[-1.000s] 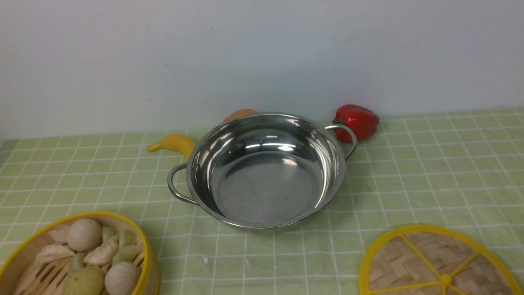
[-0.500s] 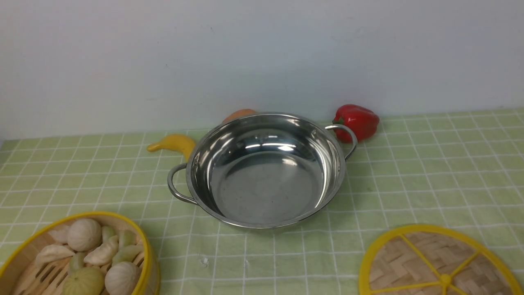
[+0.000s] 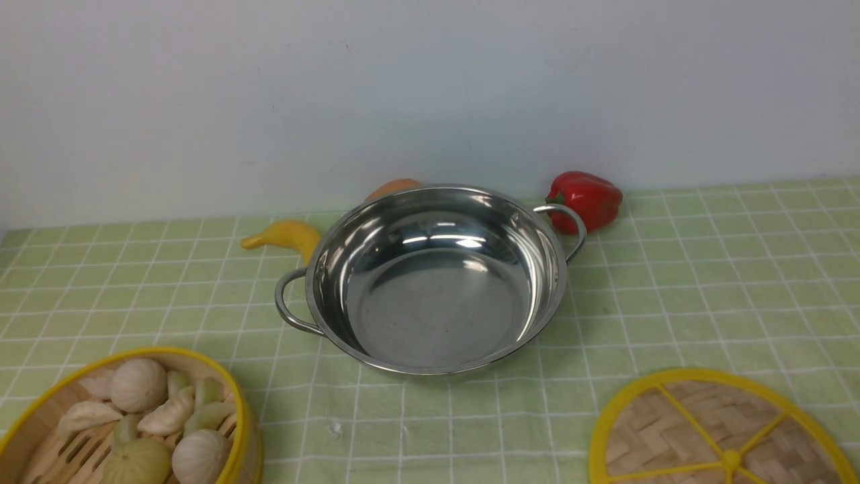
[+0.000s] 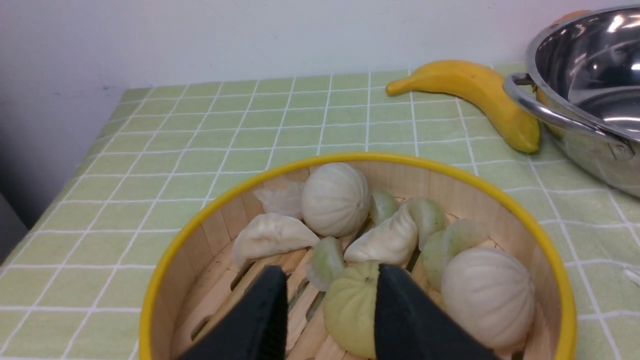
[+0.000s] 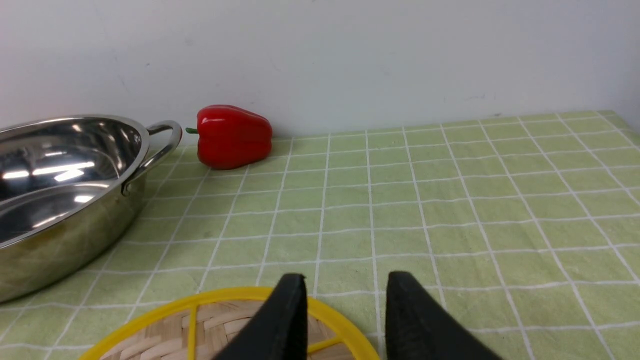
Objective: Place the steamer in the pot on the green tablecloth, and put the lid on the steamer.
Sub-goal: 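Grasp the rim of the steamer basket holding the buns with the left gripper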
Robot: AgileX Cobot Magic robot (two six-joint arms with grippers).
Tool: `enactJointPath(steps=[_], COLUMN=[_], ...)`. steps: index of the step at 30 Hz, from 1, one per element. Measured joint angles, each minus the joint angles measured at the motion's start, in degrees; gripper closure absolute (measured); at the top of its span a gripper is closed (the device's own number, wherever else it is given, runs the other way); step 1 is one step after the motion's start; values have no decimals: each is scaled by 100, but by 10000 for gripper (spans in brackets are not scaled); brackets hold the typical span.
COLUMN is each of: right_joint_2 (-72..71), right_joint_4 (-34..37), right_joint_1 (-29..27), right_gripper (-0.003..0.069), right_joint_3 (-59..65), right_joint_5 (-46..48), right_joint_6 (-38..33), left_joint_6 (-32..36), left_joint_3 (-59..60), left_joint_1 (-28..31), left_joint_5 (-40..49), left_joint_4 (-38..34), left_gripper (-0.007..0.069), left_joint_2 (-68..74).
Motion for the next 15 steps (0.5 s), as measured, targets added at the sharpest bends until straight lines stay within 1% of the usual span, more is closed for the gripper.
enactJointPath(steps=[2, 4, 7, 10, 13, 14, 15], right_joint_2=[0, 0, 0, 0, 0, 0, 0], right_joint_4=[0, 0, 0, 0, 0, 0, 0], right_joint_1=[0, 0, 0, 0, 0, 0, 0], right_gripper=[416, 416, 416, 416, 416, 416, 416], right_joint_3=[0, 0, 0, 0, 0, 0, 0], right_joint_5=[0, 0, 0, 0, 0, 0, 0], right_joint_6=[0, 0, 0, 0, 0, 0, 0], left_joint_6=[-61, -192, -311, -332, -332, -332, -332], left_joint_3=[0, 0, 0, 0, 0, 0, 0], left_joint_1=[0, 0, 0, 0, 0, 0, 0], left_joint_5=[-29, -158, -619, -1027, -1655, -1695, -2069], left_joint_4=[-159, -534, -1378, -1712, -2054, -2074, -2210], left_gripper=[382, 382, 382, 382, 382, 382, 382], left_joint_2=[0, 0, -8, -8, -8, -8, -8])
